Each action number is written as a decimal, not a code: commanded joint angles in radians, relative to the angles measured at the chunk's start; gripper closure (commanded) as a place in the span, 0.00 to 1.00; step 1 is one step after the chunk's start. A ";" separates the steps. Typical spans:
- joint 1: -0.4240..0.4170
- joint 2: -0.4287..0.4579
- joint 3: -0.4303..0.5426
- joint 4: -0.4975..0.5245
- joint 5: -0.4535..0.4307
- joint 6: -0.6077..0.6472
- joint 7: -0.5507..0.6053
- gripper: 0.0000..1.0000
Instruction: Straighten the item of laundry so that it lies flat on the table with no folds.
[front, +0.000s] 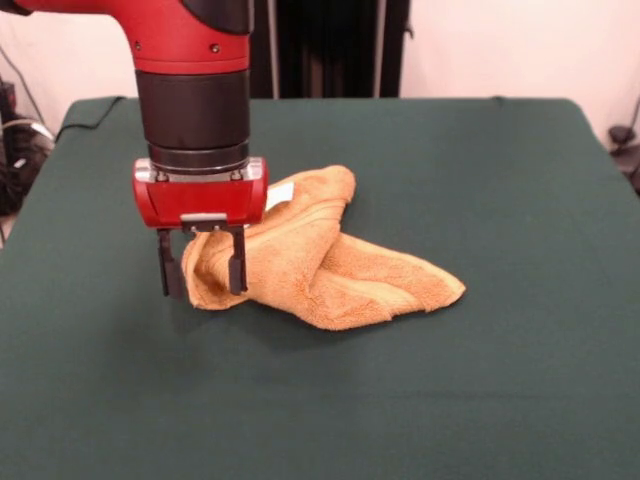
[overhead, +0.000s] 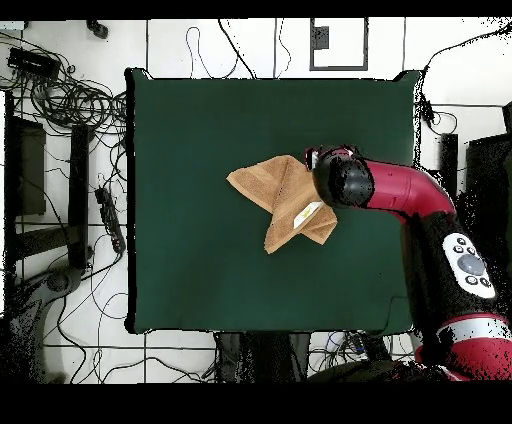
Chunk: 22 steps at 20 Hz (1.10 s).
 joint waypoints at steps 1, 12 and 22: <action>0.043 0.055 0.025 0.117 0.019 -0.037 0.146 0.00; 0.044 0.053 0.027 0.116 0.016 -0.052 0.139 1.00; 0.050 0.042 0.023 0.117 0.019 -0.030 0.130 1.00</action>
